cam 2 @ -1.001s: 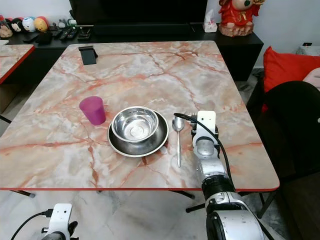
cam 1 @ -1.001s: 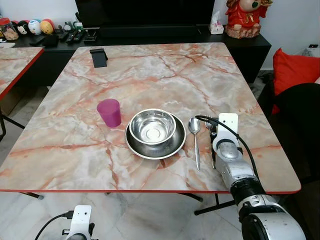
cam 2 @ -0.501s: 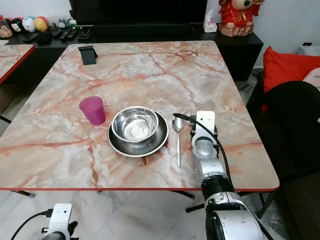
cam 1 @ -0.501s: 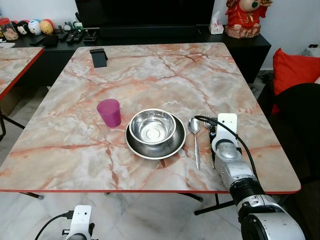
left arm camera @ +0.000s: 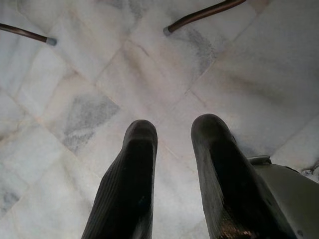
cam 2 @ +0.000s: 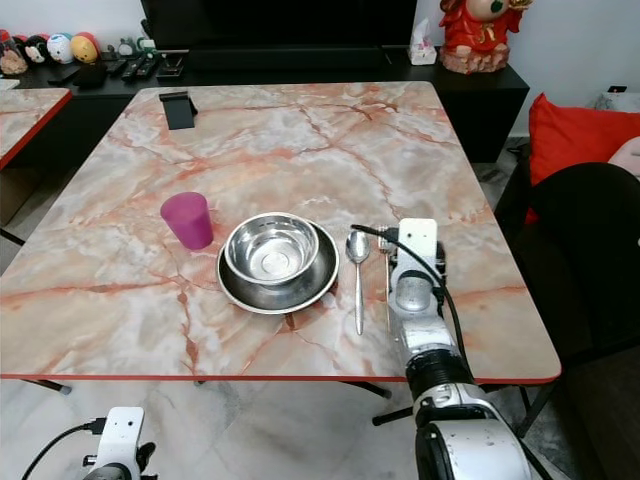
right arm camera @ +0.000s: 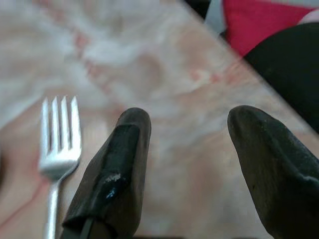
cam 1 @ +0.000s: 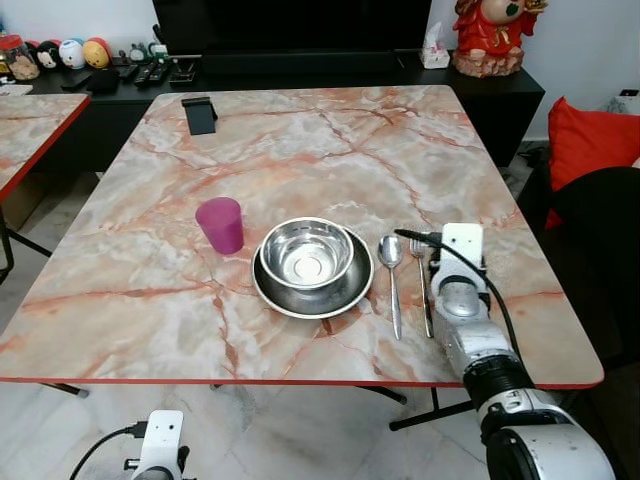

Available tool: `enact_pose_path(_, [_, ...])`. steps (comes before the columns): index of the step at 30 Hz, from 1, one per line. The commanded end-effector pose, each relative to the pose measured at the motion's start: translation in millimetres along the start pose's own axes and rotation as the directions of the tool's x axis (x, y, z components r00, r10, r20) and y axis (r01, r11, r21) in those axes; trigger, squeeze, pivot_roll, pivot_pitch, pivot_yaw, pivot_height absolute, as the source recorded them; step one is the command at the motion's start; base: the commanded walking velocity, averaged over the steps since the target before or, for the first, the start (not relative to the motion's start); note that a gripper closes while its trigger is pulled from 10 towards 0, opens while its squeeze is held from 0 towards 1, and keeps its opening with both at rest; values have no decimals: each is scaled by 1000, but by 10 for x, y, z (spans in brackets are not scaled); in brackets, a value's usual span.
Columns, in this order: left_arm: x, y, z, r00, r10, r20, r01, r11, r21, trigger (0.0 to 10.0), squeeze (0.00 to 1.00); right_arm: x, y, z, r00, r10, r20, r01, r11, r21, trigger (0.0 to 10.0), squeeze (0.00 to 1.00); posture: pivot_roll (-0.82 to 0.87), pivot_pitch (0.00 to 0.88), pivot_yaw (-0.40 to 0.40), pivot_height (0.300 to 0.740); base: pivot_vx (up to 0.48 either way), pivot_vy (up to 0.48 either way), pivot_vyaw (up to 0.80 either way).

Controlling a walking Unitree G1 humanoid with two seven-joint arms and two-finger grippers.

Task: Setting the table

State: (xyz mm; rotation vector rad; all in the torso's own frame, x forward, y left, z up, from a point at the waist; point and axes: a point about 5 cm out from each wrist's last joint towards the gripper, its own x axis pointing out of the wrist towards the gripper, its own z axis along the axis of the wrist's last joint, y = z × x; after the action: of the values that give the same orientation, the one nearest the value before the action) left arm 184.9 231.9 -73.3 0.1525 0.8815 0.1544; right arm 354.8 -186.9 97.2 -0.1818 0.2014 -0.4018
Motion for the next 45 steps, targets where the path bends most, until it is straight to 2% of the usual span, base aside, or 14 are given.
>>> enact_pose_path(1, [-8,36,-48,1000,1,-25,-1,1000,3,10000,0,-15,-42,48,998,-21,51,20,999,31,10000,0,-25,13,31,740,0,0,0])
enact_pose_path(5, [-9,36,-47,1000,2,-21,-2,1000,3,10000,0,-86,-69,-79,998,-12,54,10,999,32,10000,0,-24,12,29,740,0,0,0])
enact_pose_path(10, [-10,45,-43,1000,4,-12,-4,1000,-2,10000,0,-223,5,-55,983,65,170,-79,994,78,10000,0,-29,7,30,740,0,0,0])
enact_pose_path(11, [-11,48,-43,1000,5,-11,-5,1000,0,10000,0,-280,31,-30,972,87,220,-111,989,99,10000,0,-30,6,29,740,0,0,0])
enact_pose_path(14, [-11,48,-41,1000,6,-6,-6,1000,-3,10000,0,-364,62,-34,959,113,261,-143,985,98,10000,0,-26,0,20,740,0,0,0])
enact_pose_path(17, [-12,44,-39,1000,9,-1,-9,1000,-9,10000,0,-489,69,-88,948,123,292,-160,981,107,10000,0,-20,0,14,740,0,0,0])
enact_pose_path(22, [-12,42,-34,1000,12,2,-12,1000,-12,10000,0,-585,67,-147,942,141,306,-180,978,103,10000,0,-32,0,13,740,0,0,0])
enact_pose_path(29, [-13,28,-39,1000,4,2,-4,1000,-23,10000,0,-608,124,-50,922,167,348,-217,970,109,10000,0,-35,0,2,740,0,0,0])
enact_pose_path(45, [-18,10,-59,1000,9,-1,-9,999,-46,10000,0,-594,242,43,906,213,365,-266,959,101,10000,0,-33,0,-10,740,0,0,0])
